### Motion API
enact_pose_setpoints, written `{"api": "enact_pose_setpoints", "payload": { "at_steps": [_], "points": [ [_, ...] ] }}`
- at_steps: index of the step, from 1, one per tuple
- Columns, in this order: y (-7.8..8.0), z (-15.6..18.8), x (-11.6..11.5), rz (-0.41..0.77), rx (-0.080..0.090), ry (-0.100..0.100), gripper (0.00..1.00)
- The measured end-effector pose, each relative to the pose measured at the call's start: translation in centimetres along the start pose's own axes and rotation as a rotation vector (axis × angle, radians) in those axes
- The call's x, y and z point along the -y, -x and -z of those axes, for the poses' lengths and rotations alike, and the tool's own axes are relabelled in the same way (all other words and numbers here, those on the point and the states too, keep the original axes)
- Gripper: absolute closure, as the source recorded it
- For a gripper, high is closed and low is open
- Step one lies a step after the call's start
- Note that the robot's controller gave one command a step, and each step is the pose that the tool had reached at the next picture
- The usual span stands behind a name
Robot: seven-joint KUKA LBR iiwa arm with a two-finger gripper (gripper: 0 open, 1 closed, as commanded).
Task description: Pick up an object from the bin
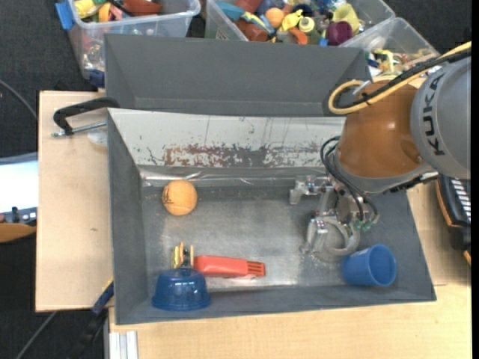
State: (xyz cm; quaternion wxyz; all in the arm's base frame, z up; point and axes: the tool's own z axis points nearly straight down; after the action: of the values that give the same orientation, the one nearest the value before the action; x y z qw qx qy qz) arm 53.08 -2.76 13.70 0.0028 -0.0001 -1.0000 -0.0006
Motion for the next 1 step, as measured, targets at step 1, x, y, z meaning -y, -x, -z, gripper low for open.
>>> {"api": "enact_pose_setpoints", "payload": {
  "at_steps": [1],
  "points": [
    [0.11, 0.45, -0.01, 0.001, 0.007, 0.000, 0.00]
  ]
}}
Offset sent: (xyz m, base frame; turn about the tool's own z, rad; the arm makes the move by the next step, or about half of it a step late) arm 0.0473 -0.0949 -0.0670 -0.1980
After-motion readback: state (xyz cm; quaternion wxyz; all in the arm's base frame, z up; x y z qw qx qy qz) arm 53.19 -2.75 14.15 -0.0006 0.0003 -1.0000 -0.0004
